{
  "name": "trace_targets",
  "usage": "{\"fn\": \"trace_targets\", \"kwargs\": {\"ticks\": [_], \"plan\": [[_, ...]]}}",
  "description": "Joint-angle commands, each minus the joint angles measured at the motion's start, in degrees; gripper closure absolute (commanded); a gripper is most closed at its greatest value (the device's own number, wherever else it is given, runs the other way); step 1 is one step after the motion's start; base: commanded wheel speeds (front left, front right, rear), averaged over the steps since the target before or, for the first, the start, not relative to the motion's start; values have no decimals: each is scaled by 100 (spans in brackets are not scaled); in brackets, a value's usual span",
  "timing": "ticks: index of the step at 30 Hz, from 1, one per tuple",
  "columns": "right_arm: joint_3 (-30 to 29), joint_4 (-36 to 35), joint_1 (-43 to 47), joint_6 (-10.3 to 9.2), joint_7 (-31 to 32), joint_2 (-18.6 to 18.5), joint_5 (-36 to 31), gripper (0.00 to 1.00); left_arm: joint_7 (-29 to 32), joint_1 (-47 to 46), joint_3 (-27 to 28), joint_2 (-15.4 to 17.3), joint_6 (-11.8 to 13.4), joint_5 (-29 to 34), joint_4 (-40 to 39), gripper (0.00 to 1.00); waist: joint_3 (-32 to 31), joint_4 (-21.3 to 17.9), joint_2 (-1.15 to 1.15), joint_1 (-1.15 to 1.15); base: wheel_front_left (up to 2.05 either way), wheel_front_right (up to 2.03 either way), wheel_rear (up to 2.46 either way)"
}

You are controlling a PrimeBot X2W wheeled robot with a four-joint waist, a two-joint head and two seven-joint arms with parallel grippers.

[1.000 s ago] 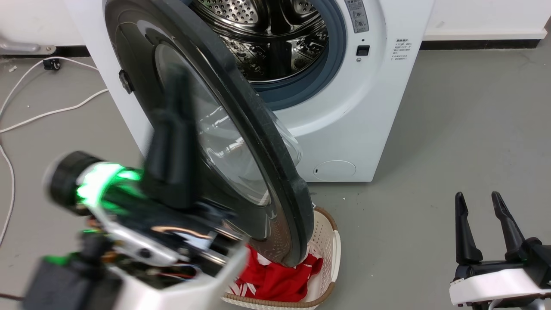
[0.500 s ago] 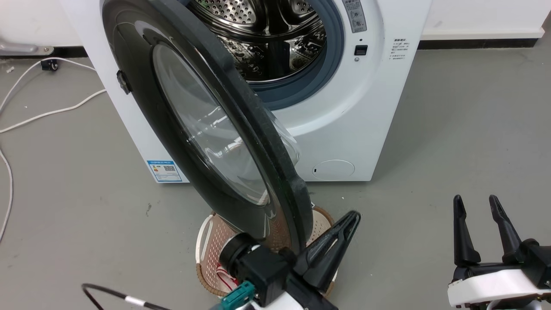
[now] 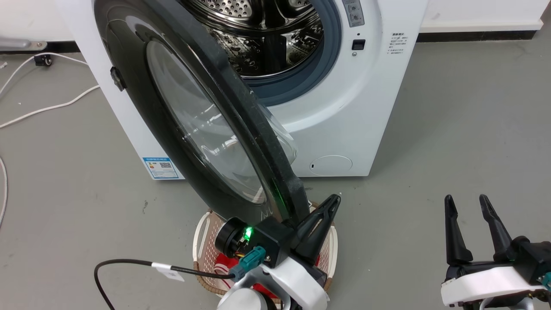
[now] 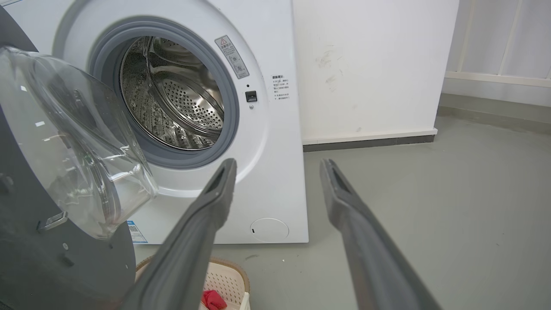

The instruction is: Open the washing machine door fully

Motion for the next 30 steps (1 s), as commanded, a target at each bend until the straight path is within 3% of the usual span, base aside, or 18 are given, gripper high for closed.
{"fn": "trace_targets", "kwargs": {"ticks": [1, 17, 30], "plan": [[17, 19, -83, -4, 16, 12, 41, 0, -61, -101, 6, -7, 51, -20, 86, 100, 9, -19, 0, 0, 0, 0, 0], [151, 123, -60, -3, 75, 12, 185, 0, -678, -154, 251, 68, 675, -11, 941, 100, 22, -87, 0, 0, 0, 0, 0], [238, 187, -97, -3, 153, 12, 270, 0, -935, 539, 513, 476, 1127, 125, 388, 100, -54, 41, 0, 0, 0, 0, 0]]}}
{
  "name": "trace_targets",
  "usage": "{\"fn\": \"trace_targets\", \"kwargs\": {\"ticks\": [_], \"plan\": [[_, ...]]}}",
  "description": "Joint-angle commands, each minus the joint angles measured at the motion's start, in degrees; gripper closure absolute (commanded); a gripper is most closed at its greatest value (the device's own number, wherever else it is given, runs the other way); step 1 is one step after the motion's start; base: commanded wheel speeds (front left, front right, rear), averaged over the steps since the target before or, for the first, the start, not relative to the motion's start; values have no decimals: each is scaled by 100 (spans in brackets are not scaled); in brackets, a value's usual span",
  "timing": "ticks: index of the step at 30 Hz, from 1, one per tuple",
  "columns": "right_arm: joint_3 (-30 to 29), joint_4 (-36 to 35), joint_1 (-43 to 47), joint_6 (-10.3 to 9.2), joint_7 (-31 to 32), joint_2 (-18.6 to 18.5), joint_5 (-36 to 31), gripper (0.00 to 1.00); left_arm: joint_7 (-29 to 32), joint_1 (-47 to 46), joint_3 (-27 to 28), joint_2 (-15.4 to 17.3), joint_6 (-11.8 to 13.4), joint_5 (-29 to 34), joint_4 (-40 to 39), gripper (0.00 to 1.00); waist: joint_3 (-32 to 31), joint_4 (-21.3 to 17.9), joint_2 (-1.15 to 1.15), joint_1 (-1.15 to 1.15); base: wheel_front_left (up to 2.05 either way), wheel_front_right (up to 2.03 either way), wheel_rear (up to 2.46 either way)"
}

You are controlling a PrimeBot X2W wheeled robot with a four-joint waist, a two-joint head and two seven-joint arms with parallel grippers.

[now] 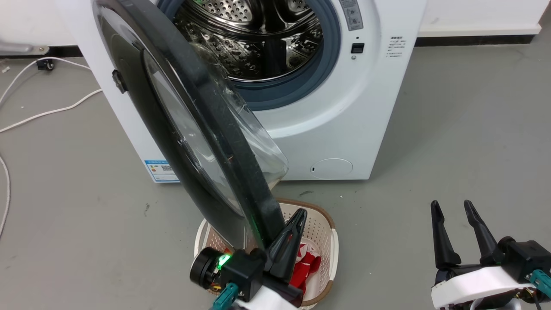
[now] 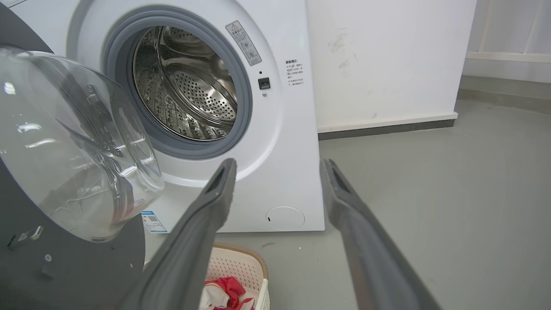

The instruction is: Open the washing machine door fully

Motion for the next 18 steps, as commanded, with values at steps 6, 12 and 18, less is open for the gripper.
{"fn": "trace_targets", "kwargs": {"ticks": [6, 12, 18], "plan": [[-36, -25, 8, -2, 50, 11, 22, 0, -8, 435, 277, 373, 338, 69, -292, 100, -50, 264, 0, 0, 0, 0, 0], [-74, -109, 80, -3, 132, 10, -4, 0, 14, 862, 165, 387, 447, 41, -700, 100, -33, 620, 0, 0, 0, 0, 0], [-124, -146, 138, -2, 210, 9, -1, 0, 2, 1235, 210, 496, 650, 53, -1023, 100, -89, 1000, 0, 0, 0, 0, 0]]}}
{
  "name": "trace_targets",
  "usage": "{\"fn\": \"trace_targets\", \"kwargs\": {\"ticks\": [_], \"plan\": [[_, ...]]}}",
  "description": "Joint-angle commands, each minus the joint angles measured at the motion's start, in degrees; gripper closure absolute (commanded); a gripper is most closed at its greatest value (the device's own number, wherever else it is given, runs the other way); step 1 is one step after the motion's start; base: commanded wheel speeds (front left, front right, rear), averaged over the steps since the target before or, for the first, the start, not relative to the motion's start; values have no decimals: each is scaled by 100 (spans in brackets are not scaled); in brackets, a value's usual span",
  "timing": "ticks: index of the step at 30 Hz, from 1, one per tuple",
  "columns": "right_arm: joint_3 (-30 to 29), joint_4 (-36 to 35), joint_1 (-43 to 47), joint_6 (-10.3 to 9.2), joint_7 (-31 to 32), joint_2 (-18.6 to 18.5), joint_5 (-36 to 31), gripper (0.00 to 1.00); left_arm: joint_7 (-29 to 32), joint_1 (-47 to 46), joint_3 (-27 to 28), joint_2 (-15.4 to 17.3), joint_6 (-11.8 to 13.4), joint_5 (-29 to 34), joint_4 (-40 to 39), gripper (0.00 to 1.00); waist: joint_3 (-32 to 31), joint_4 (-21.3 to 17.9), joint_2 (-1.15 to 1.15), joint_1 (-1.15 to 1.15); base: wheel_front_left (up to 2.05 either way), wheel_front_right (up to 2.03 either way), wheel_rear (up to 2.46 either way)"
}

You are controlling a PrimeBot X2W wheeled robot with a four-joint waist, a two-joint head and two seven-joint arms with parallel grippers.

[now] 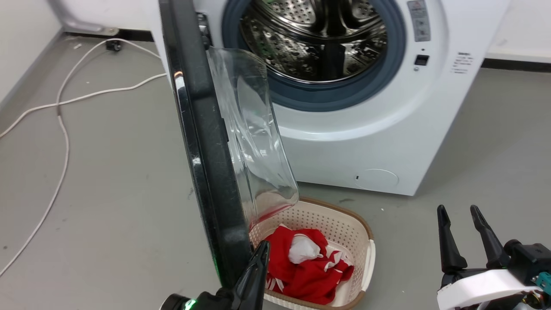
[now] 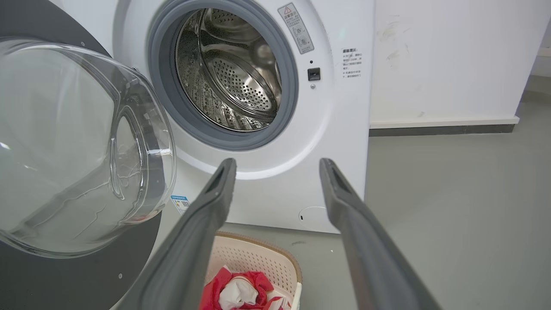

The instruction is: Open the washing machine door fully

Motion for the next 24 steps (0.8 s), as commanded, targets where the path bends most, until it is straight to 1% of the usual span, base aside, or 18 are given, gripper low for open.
{"fn": "trace_targets", "kwargs": {"ticks": [1, 8, 13, 16, 20, 22, 24], "plan": [[-1, -36, 37, -2, 11, 7, 1, 0, 1, 79, 80, 66, 69, -9, -21, 100, -31, 162, 0, 0, 0, 0, 0], [-17, -61, 96, -2, 48, 8, 28, 0, 60, 316, 353, 282, 275, -92, -202, 100, -71, 679, 0, 0, 0, 0, 0], [27, -64, 50, -2, 73, 7, 41, 0, 67, 289, 686, 453, 325, -275, -215, 100, -60, 935, 0, 0, 0, 0, 0], [80, -78, 80, -3, 81, 6, 41, 0, 33, 282, 980, 574, 320, -436, -178, 100, -65, 989, 0, 0, 0, 0, 0], [153, -96, 119, -2, 91, 7, 64, 0, -16, 361, 1495, 756, 326, -739, -103, 100, -58, 963, 0, 0, 0, 0, 0], [179, -95, 118, -2, 99, 7, 84, 0, -44, 348, 1787, 774, 254, -989, -69, 100, -48, 943, 0, 0, 0, 0, 0], [212, -83, 112, -2, 106, 7, 103, 0, -63, 303, 2101, 861, 220, -1128, 18, 100, -45, 906, 0, 0, 0, 0, 0]]}}
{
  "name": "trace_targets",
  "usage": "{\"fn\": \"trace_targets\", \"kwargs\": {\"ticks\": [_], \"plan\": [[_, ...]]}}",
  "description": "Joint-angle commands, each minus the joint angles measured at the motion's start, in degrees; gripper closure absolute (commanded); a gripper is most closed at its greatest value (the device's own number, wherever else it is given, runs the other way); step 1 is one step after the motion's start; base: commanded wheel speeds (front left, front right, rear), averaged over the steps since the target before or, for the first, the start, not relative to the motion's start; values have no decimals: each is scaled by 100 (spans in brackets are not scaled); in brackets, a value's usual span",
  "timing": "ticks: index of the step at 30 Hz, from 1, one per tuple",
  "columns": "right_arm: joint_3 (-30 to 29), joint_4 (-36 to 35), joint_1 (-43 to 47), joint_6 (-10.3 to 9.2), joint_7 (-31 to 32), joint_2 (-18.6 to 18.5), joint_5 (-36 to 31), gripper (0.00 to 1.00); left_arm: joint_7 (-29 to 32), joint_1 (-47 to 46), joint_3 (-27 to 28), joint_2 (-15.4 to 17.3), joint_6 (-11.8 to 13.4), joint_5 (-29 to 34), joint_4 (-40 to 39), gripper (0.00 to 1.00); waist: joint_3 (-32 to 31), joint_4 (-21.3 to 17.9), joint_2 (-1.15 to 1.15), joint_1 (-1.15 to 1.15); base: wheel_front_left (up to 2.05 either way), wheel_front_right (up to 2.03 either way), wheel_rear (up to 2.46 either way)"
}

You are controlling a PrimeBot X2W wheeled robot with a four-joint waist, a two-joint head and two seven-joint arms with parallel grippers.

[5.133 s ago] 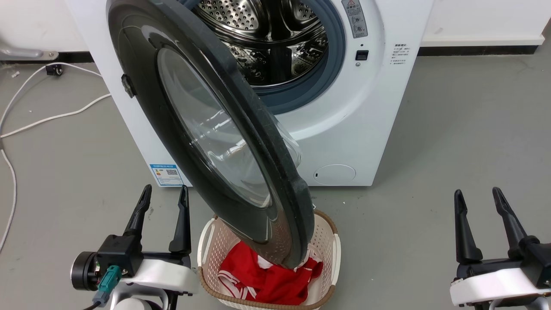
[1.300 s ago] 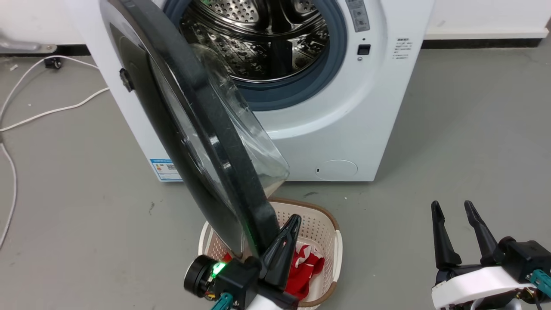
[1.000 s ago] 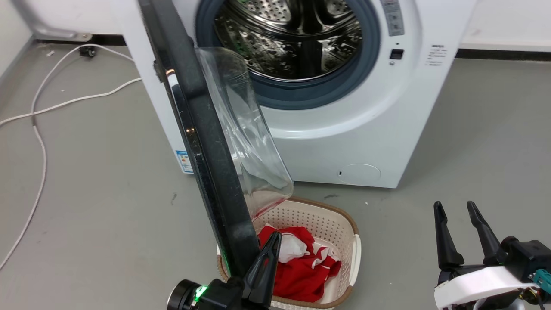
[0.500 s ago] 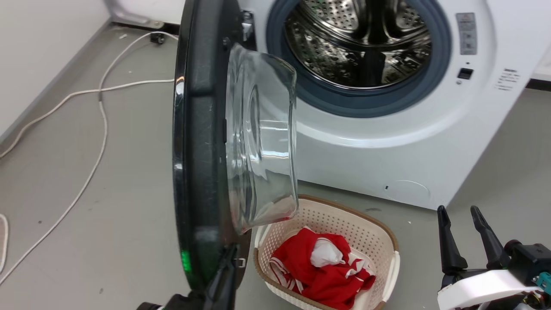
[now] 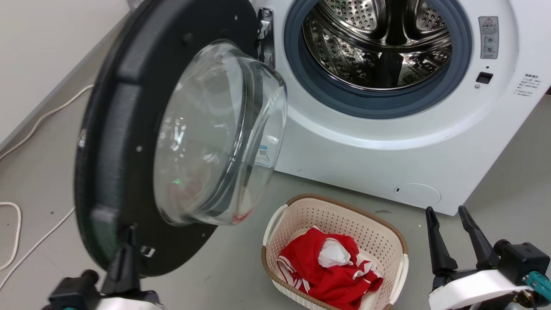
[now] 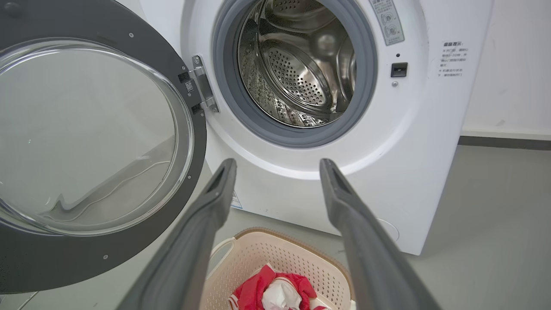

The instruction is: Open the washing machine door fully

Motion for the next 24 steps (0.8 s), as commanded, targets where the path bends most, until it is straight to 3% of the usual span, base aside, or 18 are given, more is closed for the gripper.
{"fn": "trace_targets", "kwargs": {"ticks": [1, 6, 9, 14, 24], "plan": [[8, -5, 75, -3, 4, 6, 51, 0, -35, -62, 181, 64, 8, -41, 71, 100, 12, -15, 0, 0, 0, 0, 0], [85, 0, 95, -2, 1, 7, 84, 0, -60, -307, 752, 200, -159, -138, 346, 100, 74, -67, 0, 0, 0, 0, 0], [107, -22, 19, -2, -2, 8, 75, 0, -64, -559, 1119, 296, -385, -190, 611, 100, 162, -100, 0, 0, 0, 0, 0], [98, -88, -73, -2, 26, 7, 17, 0, -57, -998, 1500, 393, -762, -126, 1107, 100, 320, -133, 0, 0, 0, 0, 0], [105, -161, -181, -2, 74, 7, -64, 0, -54, -1737, 2105, 613, -1252, -31, 2227, 100, 548, -219, 0, 0, 0, 0, 0]]}}
